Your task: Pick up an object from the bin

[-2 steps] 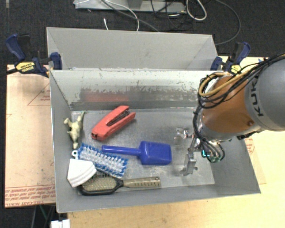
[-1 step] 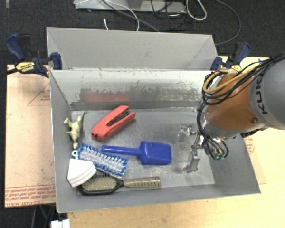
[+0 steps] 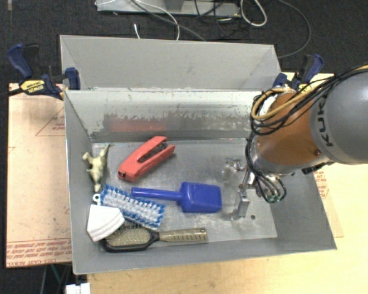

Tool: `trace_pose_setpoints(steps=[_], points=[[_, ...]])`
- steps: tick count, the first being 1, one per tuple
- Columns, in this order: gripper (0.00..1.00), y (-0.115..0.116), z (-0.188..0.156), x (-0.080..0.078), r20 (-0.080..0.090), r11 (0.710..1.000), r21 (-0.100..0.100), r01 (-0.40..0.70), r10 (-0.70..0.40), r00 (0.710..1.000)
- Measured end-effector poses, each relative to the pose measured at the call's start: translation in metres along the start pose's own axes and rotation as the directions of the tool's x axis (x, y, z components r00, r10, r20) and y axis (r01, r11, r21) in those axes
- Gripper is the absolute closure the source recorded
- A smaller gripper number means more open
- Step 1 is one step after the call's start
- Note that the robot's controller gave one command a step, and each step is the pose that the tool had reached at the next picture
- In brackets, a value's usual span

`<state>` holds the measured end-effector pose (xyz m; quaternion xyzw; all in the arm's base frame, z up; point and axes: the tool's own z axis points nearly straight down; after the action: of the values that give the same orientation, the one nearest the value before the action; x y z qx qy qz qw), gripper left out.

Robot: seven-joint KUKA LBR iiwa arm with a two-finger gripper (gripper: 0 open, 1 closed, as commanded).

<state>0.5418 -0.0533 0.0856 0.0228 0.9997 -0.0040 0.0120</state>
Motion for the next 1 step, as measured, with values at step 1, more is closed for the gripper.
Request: trace_pose_setpoints(steps=[1], points=[[0.0, 0.035, -0.0999, 0.0225, 0.003, 0.95, 0.0, 0.311, -0.311, 0.95]])
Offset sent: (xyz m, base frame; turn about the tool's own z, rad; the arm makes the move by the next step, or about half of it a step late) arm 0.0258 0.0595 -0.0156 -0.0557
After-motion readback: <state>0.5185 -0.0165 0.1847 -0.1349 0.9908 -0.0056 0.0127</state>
